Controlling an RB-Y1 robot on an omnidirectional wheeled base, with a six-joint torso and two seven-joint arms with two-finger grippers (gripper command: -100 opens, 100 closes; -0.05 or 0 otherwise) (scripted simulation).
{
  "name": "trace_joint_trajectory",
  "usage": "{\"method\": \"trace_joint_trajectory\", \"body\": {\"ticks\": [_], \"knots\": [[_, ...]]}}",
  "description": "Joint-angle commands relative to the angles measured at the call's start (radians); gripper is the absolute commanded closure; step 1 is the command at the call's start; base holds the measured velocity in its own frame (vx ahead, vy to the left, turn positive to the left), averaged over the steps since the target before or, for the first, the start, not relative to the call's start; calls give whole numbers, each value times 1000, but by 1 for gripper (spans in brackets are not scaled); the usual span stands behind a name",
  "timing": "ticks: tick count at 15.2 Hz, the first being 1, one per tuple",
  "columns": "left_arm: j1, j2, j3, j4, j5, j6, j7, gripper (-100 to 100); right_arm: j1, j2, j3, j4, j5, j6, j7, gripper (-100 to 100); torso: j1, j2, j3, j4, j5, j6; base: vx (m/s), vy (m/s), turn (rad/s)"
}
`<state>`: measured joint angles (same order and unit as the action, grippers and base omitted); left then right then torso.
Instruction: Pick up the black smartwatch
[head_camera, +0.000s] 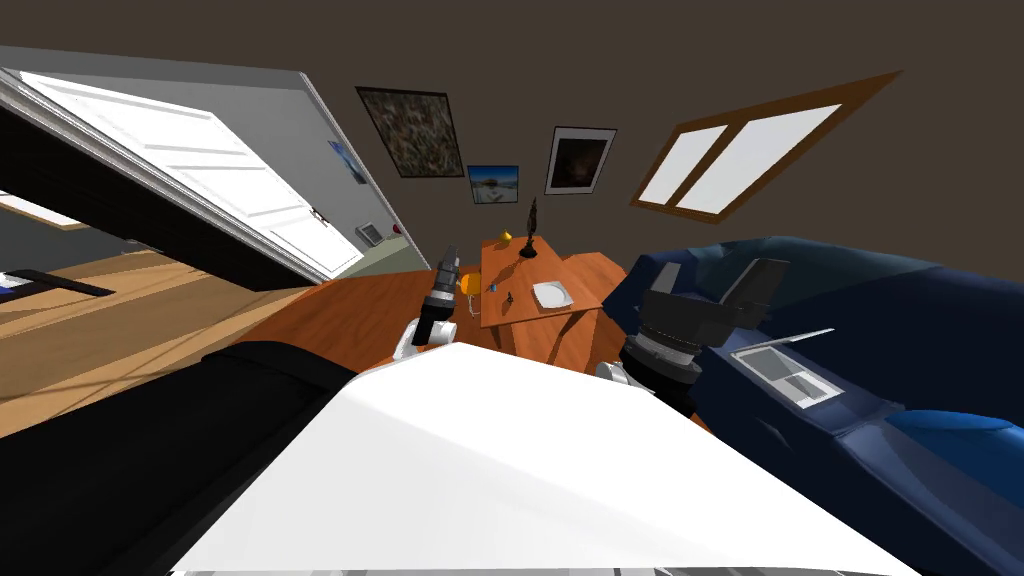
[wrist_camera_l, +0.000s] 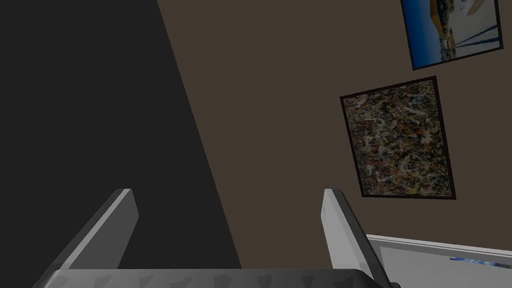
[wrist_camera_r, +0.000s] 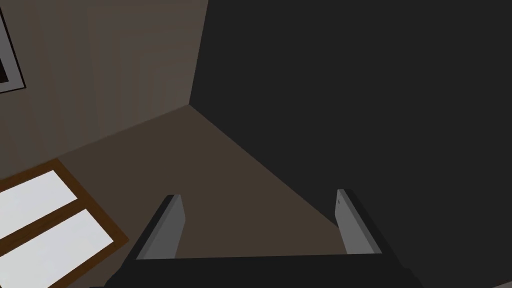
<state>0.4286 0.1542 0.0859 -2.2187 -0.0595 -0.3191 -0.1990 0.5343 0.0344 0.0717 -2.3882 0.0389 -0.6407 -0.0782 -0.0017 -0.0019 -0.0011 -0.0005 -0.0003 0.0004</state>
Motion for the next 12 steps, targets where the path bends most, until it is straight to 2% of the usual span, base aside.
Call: {"method": "trace_joint_trajectory", "body": {"ticks": [1, 2, 3, 4, 5, 6, 8, 9, 11, 12], "knots": [[-4, 15, 11, 19, 7, 43, -8, -100, 0, 0, 0, 0, 0, 0, 0, 0, 0, 0, 0, 0, 0, 0, 22, -31, -119], [-13, 31, 23, 47, 15, 71, -20, -100, 0, 0, 0, 0, 0, 0, 0, 0, 0, 0, 0, 0, 0, 0, 24, -35, -163], [-13, 31, 23, 47, 15, 87, -20, -100, 0, 0, 0, 0, 0, 0, 0, 0, 0, 0, 0, 0, 0, 0, 26, -30, -129], [-22, 46, 37, 78, 24, 114, -32, -100, 0, 0, 0, 0, 0, 0, 0, 0, 0, 0, 0, 0, 0, 0, 25, -28, -174], [-22, 46, 37, 78, 24, 134, -32, -100, 0, 0, 0, 0, 0, 0, 0, 0, 0, 0, 0, 0, 0, 0, 22, -28, -166], [-32, 62, 51, 110, 33, 158, -45, -100, 0, 0, 0, 0, 0, 0, 0, 0, 0, 0, 0, 0, 0, 0, 29, -34, -211], [-32, 62, 51, 110, 33, 185, -45, -100, 0, 0, 0, 0, 0, 0, 0, 0, -1, -1, 0, 0, 0, 0, 30, -27, -104], [-42, 77, 65, 144, 42, 216, -59, -100, 0, 0, 0, 0, 0, 0, 0, 0, 0, 0, 0, 0, 0, 0, 26, -30, -129], [-42, 77, 65, 144, 42, 237, -59, -100, 0, 0, 0, 0, 0, 0, 0, 0, 0, 0, 0, 0, 0, 0, 22, -26, -119], [-53, 92, 81, 180, 52, 267, -73, -100, 0, 0, 0, 0, 0, 0, 0, 0, 0, 0, 0, 0, 0, 0, 23, -27, -157]]}}
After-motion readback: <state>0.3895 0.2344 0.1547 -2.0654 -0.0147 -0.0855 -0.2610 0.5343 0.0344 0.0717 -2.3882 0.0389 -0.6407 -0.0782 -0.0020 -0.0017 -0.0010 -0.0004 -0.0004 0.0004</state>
